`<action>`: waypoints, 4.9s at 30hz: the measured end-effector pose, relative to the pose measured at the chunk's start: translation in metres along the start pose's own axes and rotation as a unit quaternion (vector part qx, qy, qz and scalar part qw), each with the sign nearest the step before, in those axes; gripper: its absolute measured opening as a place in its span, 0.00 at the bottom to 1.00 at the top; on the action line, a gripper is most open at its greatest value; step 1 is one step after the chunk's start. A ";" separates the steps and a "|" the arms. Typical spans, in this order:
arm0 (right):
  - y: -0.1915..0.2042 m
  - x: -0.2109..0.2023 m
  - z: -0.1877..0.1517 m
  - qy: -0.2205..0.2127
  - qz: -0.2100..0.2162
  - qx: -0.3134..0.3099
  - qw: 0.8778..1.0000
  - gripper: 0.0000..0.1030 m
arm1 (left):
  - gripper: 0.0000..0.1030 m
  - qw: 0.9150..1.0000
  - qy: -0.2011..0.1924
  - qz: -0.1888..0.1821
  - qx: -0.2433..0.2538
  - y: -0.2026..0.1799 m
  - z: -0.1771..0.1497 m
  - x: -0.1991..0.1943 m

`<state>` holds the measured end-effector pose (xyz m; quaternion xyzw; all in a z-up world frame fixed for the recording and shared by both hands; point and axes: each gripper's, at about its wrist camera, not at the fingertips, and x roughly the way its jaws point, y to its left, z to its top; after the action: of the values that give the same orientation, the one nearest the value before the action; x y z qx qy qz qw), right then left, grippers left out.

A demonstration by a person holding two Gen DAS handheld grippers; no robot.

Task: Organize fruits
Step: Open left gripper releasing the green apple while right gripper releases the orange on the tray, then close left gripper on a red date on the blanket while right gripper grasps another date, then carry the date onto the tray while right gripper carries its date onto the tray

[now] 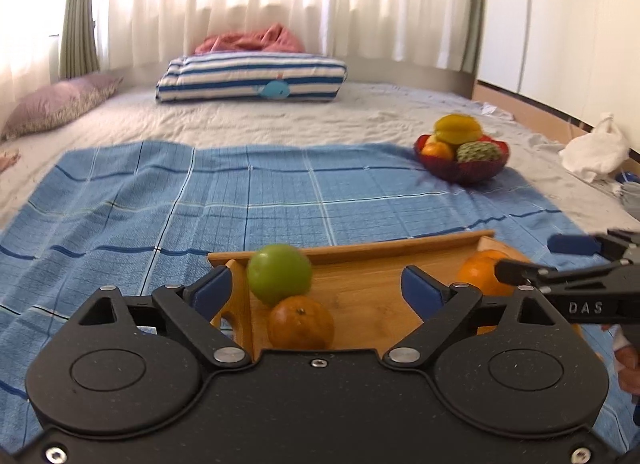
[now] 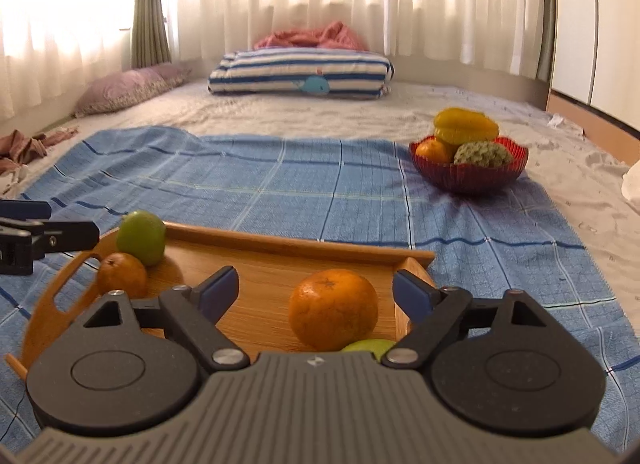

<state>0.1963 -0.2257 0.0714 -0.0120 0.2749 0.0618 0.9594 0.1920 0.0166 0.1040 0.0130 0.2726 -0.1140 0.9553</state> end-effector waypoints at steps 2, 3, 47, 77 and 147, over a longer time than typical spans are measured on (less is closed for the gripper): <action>0.004 -0.015 -0.005 -0.022 0.001 -0.008 1.000 0.93 | 0.90 1.000 -0.014 -0.004 0.013 -0.007 -0.007 -0.016; 0.008 -0.022 -0.008 -0.032 0.000 -0.013 0.999 0.94 | 0.91 1.000 -0.021 -0.005 0.020 -0.011 -0.010 -0.024; 0.069 -0.124 -0.176 -0.101 0.045 -0.013 0.994 0.76 | 0.77 0.992 -0.061 0.022 0.107 -0.069 -0.133 -0.141; 0.088 -0.136 -0.186 -0.089 0.046 -0.054 0.994 0.30 | 0.42 0.999 0.022 -0.005 0.039 -0.072 -0.158 -0.120; 0.077 -0.038 -0.111 -0.017 -0.027 0.010 0.999 0.35 | 0.22 0.996 0.035 0.083 0.005 -0.020 -0.117 -0.011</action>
<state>0.0965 -0.1603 -0.0023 -0.0088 0.2587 0.0333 0.9653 0.1178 0.0100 0.0115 0.0442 0.3035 -0.0347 0.9512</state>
